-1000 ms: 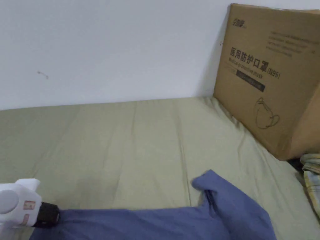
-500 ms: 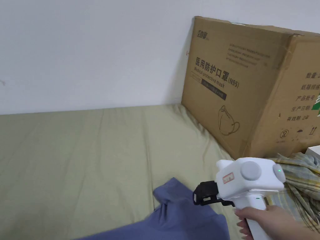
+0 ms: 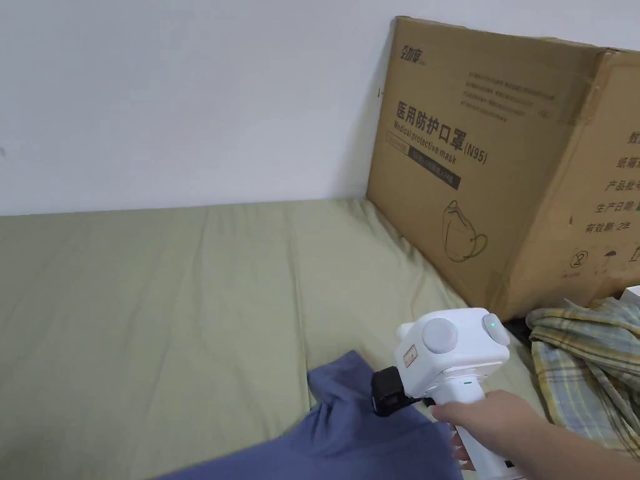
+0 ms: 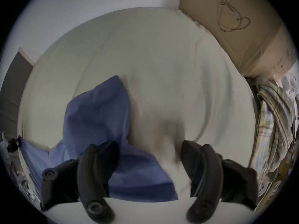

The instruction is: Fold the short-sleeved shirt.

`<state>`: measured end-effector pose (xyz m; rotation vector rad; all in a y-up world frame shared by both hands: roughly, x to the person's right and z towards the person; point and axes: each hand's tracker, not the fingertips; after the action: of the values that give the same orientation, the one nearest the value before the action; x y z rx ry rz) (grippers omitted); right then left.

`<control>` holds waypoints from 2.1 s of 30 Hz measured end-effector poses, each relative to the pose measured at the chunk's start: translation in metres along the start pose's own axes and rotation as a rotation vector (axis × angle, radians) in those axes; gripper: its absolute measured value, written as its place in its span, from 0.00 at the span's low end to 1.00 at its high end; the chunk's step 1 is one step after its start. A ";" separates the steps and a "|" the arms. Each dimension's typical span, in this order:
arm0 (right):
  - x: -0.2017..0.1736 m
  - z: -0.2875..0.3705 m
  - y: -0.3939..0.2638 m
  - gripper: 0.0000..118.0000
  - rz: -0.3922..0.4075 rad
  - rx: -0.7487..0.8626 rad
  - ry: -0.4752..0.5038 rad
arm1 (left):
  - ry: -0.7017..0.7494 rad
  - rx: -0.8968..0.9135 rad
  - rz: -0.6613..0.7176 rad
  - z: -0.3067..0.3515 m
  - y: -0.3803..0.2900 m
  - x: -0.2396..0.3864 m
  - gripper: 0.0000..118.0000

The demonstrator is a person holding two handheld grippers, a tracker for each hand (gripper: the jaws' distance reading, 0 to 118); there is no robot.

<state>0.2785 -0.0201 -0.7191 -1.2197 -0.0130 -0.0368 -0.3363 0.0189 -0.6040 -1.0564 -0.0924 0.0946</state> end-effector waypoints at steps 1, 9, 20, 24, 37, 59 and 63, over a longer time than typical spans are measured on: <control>-0.003 0.004 -0.004 0.43 0.012 0.010 -0.001 | 0.000 0.002 0.003 0.000 0.000 0.000 0.02; 0.011 0.088 -0.038 0.01 -0.084 0.253 0.122 | -0.030 0.062 0.047 0.040 -0.006 -0.001 0.02; 0.029 0.317 -0.093 0.01 -0.118 0.639 0.208 | -0.086 0.353 -0.002 0.220 0.012 0.018 0.02; 0.023 0.388 -0.108 0.01 -0.136 0.739 0.256 | -0.071 0.437 -0.013 0.282 0.017 0.022 0.02; -0.013 0.544 -0.068 0.01 -0.062 0.946 0.203 | -0.044 0.671 -0.054 0.409 0.078 0.033 0.02; -0.063 0.537 0.147 0.01 -0.018 1.134 -0.070 | 0.101 0.965 0.016 0.318 0.264 0.050 0.02; -0.059 0.489 0.156 0.01 -0.051 1.092 -0.066 | 0.120 0.902 0.000 0.281 0.272 0.050 0.02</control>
<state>0.2296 0.4938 -0.6992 -0.1282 -0.1074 -0.0273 -0.3299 0.4004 -0.7029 -0.1595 0.0599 0.0615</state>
